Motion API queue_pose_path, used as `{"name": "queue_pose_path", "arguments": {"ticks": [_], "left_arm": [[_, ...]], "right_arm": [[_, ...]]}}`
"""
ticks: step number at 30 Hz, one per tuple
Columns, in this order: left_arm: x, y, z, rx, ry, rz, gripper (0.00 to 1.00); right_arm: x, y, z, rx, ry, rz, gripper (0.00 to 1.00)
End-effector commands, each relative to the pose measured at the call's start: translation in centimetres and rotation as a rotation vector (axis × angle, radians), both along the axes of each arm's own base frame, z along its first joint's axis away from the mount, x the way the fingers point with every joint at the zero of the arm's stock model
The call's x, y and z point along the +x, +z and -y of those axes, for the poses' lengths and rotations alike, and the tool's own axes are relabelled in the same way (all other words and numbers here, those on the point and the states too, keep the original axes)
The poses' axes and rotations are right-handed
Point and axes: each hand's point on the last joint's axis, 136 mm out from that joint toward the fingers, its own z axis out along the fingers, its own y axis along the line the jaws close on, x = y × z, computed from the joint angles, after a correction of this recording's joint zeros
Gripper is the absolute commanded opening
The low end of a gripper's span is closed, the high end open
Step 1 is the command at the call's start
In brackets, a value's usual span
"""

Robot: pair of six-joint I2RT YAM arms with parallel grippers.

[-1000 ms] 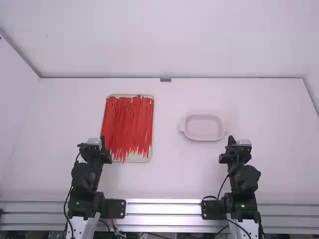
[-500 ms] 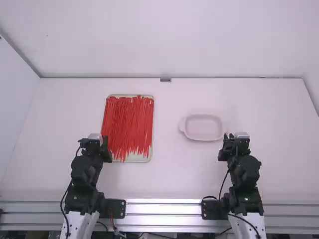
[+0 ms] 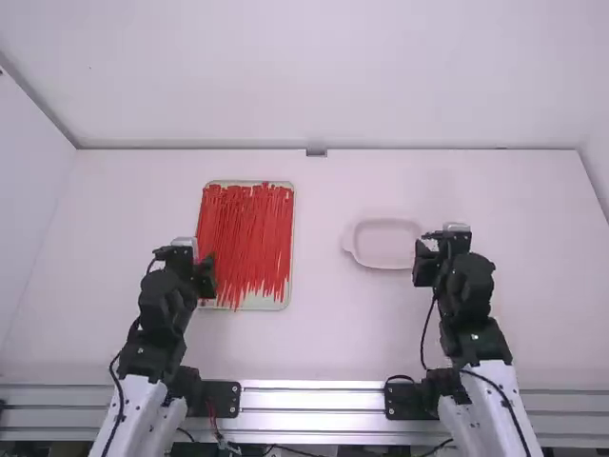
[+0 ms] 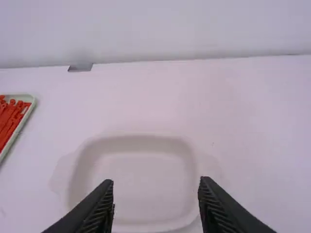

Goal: Fasten the cable tie

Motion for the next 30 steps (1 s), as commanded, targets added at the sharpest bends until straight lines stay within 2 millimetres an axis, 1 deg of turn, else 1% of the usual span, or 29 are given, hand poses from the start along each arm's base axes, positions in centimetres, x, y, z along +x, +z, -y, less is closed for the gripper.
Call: {"name": "queue_pose_path", "arguments": {"ticks": [1,2,6,10,14,17,19,22,27,30], "left_arm": [[0.6,0.9,-0.7,-0.033,0.074,-0.014,0.51],[0.7,0.8,-0.7,-0.037,0.079,-0.028,0.53],[1.4,0.3,-0.6,-0.035,0.09,-0.097,0.61],[2.2,0.2,1.2,-0.008,-0.033,-0.144,0.69],[3.1,-0.1,1.6,-0.021,-0.031,-0.189,0.76],[3.8,0.0,2.0,-0.026,-0.037,-0.207,0.8],[4.3,0.4,2.1,-0.029,-0.035,-0.218,0.83],[5.4,1.7,2.2,-0.032,-0.031,-0.22,0.88],[7.1,3.9,2.6,0.001,-0.054,-0.2,0.93],[8.1,4.6,2.6,-0.004,-0.051,-0.2,0.96]], "right_arm": [[1.3,1.4,-0.4,0.033,-0.006,-0.011,0.51],[1.6,1.3,-0.5,0.032,-0.004,-0.026,0.53],[2.8,0.7,-2.3,0.011,0.097,-0.102,0.61],[3.8,0.0,-3.6,-0.008,0.139,-0.17,0.69],[4.5,-0.6,-4.9,-0.022,0.185,-0.234,0.76],[4.9,-0.7,-5.3,-0.015,0.191,-0.266,0.81],[5.1,-0.7,-5.7,-0.007,0.196,-0.286,0.84],[5.3,-0.6,-6.2,-0.004,0.208,-0.313,0.88],[5.0,-0.3,-7.7,-0.008,0.249,-0.35,0.94],[5.0,-0.3,-8.4,-0.019,0.258,-0.362,0.96]]}}
